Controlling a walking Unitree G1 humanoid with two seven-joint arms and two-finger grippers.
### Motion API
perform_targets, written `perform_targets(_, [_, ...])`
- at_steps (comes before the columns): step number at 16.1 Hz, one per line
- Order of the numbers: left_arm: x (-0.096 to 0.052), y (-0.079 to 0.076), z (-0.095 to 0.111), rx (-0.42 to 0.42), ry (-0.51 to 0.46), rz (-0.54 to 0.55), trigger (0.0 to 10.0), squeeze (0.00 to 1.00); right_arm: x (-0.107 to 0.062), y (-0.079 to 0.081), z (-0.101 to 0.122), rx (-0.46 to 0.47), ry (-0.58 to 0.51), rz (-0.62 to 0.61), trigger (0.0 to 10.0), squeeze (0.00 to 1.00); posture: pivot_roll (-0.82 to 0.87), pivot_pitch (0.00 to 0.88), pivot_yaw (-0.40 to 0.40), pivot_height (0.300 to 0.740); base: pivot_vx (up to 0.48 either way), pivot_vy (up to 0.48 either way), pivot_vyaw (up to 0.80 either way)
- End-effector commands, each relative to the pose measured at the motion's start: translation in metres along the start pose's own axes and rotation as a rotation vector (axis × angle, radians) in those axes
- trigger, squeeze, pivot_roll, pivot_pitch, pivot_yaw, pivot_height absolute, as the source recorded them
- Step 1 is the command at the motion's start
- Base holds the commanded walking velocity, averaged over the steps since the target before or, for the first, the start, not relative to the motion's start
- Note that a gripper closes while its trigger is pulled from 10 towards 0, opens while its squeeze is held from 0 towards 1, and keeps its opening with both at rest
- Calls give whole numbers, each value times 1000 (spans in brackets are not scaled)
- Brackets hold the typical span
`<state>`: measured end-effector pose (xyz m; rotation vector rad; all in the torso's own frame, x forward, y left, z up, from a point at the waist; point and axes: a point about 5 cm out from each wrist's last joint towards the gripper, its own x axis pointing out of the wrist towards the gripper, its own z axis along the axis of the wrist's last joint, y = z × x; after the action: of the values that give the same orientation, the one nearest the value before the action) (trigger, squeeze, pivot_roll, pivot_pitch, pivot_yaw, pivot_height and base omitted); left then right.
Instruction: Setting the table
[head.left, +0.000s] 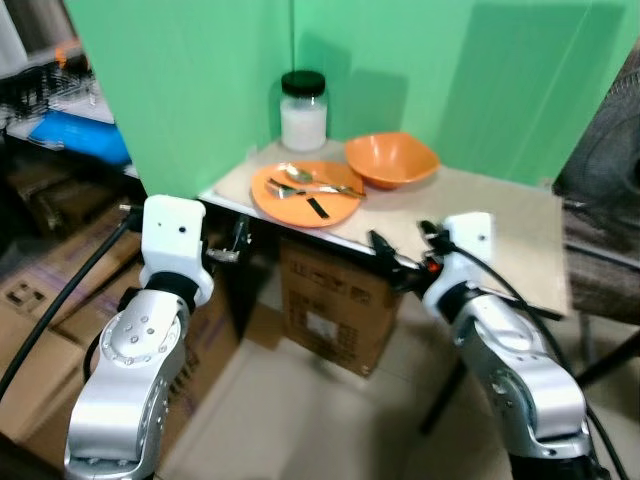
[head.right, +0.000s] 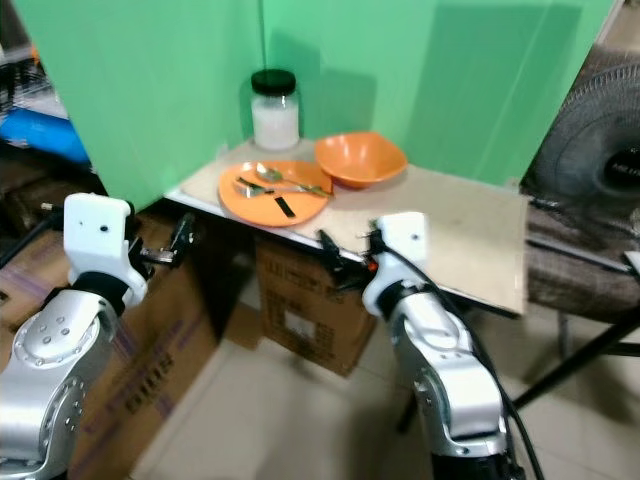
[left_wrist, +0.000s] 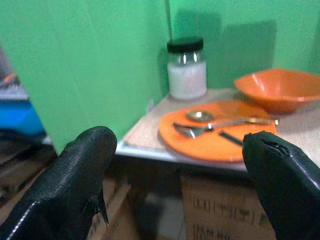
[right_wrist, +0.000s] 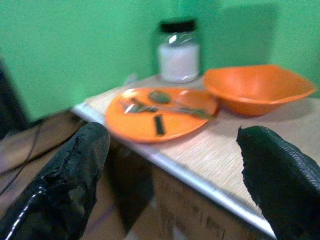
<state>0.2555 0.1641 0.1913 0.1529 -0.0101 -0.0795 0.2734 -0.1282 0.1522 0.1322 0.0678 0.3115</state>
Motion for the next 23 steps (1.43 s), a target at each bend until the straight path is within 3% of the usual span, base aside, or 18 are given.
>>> perform_targets(1, [2,5,-7,-19,23,14,10000,1000,0,-6,3,-17,-31,-38,10000,0,5,0,4,740,334,0,0])
perform_targets(4, [0,9,-17,6,39,9,10000,1000,-6,-13,-1,-26,-44,-71,10000,0,-7,0,19,740,339,0,0])
perform_targets(10, [-2,13,-19,27,36,0,10000,1000,-6,-4,-5,-18,-41,-23,10000,0,4,1,15,740,338,0,0])
perform_targets(14, [-4,15,-22,35,44,-1,10000,1000,-4,1,-9,-81,-21,17,10000,0,14,0,6,740,338,0,0])
perform_targets(23, [-5,15,-22,51,43,-18,10000,1000,-3,-1,-11,-68,-12,17,10000,0,17,0,3,740,338,0,0])
